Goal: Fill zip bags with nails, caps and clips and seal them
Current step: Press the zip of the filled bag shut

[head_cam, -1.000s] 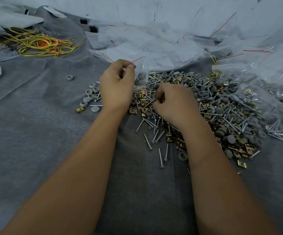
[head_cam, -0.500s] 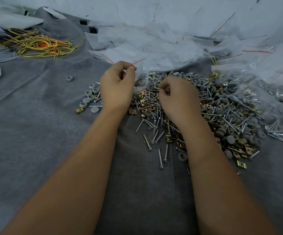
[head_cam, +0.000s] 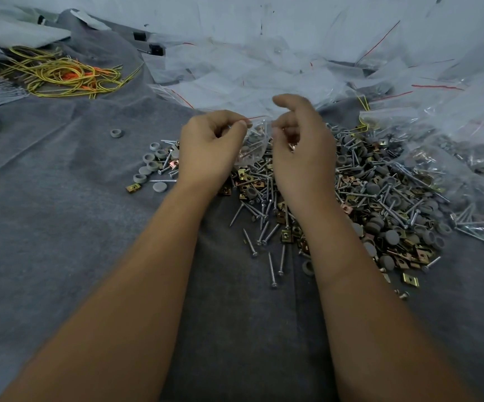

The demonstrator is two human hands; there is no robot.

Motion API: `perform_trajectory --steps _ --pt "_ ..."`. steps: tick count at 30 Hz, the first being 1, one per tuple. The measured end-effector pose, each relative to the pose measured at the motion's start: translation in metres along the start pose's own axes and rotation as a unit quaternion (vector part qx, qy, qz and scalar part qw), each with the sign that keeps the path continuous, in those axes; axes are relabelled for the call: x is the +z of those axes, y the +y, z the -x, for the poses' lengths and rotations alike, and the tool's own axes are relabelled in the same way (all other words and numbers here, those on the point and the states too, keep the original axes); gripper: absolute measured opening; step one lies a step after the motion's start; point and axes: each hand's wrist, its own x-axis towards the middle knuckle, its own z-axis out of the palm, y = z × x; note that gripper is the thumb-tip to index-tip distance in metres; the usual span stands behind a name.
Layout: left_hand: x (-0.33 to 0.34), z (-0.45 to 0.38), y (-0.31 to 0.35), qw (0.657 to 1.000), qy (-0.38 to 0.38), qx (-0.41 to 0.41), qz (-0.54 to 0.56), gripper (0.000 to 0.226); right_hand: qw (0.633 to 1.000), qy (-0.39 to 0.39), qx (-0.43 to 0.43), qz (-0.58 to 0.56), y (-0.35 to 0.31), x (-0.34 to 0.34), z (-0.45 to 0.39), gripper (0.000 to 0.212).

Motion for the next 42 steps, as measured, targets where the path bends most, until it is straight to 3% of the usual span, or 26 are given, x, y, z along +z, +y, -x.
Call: perform_trajectory --steps 2,4,7,9,11,14,18,25,32,38,42 --pt "-0.002 -0.001 0.002 0.999 -0.006 -0.014 0.041 0.021 0.999 -0.003 0.033 -0.019 0.002 -0.004 -0.001 0.057" --pt "-0.003 -0.002 0.005 0.994 -0.033 -0.035 0.094 0.024 0.993 -0.067 0.073 -0.062 0.002 -0.006 -0.001 0.065" --pt "-0.003 0.0 0.011 0.971 -0.075 -0.08 0.214 0.027 0.982 -0.128 0.079 -0.116 -0.001 -0.005 -0.003 0.042" --pt "-0.005 0.001 0.015 0.949 -0.091 -0.127 0.273 0.016 0.977 -0.108 0.098 -0.158 -0.003 -0.007 -0.004 0.019" --pt "-0.007 -0.001 0.013 0.931 -0.097 -0.163 0.313 0.027 0.97 -0.069 0.134 -0.191 -0.001 -0.01 -0.005 0.017" --pt "-0.008 -0.006 0.008 0.937 -0.112 -0.17 0.284 0.044 0.953 0.023 0.193 -0.233 0.004 -0.015 -0.007 0.012" --pt "-0.003 -0.003 0.003 0.958 -0.14 -0.144 0.204 0.024 0.932 0.09 0.242 -0.253 0.009 -0.019 -0.008 0.011" --pt "0.003 -0.002 0.008 0.973 -0.038 -0.07 0.217 0.018 0.962 0.067 0.195 -0.179 0.007 -0.021 -0.009 0.015" --pt "0.003 0.0 0.011 0.979 0.048 0.008 0.196 0.013 0.962 0.023 0.159 -0.221 -0.002 -0.024 -0.007 0.015" --pt "0.008 0.003 0.007 0.984 0.043 -0.002 0.173 0.012 0.942 0.042 0.209 -0.261 0.003 -0.024 -0.008 0.011" --pt "0.007 0.001 0.003 0.975 0.037 -0.059 0.21 0.011 0.922 0.065 0.232 -0.303 0.007 -0.025 -0.008 0.008"
